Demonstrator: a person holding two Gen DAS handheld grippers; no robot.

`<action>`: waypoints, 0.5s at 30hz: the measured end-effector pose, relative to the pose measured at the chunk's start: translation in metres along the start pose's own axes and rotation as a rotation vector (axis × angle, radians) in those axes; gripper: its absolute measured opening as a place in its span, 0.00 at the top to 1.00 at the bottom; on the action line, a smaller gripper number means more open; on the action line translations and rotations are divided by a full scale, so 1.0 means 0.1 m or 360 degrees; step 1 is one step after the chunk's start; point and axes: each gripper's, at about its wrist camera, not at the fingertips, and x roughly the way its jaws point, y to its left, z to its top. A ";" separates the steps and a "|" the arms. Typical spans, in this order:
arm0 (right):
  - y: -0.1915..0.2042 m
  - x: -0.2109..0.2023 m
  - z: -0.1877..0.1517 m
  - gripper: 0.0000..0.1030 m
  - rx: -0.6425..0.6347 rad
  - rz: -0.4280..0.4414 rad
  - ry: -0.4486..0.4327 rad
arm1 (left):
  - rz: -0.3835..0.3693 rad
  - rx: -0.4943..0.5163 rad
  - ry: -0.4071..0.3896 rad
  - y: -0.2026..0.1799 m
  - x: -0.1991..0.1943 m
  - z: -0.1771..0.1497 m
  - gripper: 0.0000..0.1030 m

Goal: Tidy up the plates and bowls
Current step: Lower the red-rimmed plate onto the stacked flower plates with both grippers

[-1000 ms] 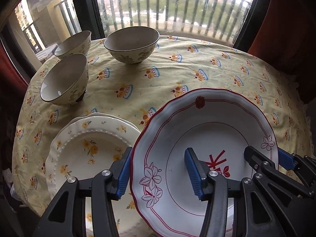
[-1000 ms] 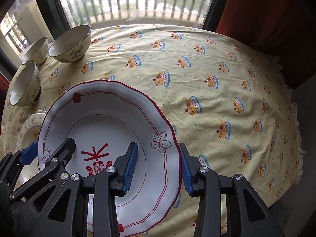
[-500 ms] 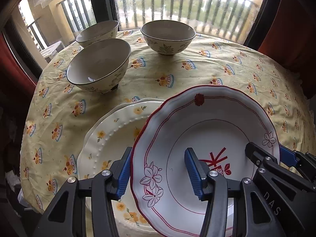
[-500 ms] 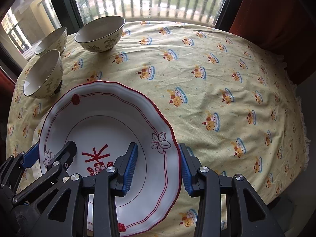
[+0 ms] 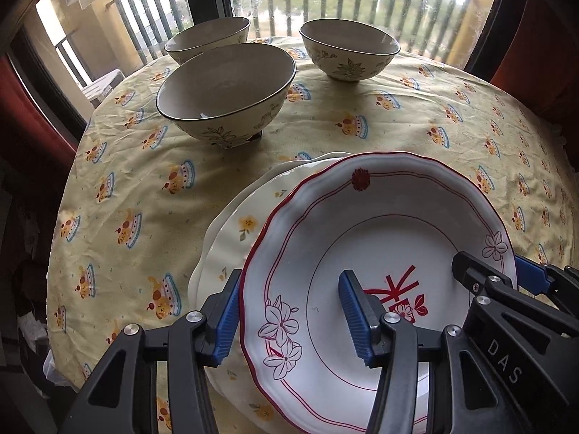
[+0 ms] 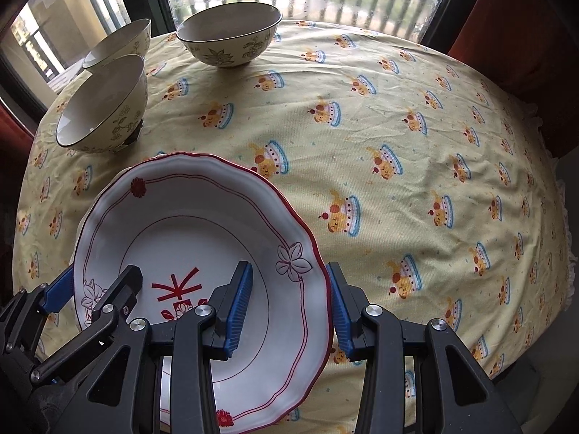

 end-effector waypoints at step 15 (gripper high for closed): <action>0.00 0.08 0.01 0.56 0.0009 0.0064 -0.0020 | 0.0149 0.0075 -0.0092 -0.05 0.05 0.01 0.49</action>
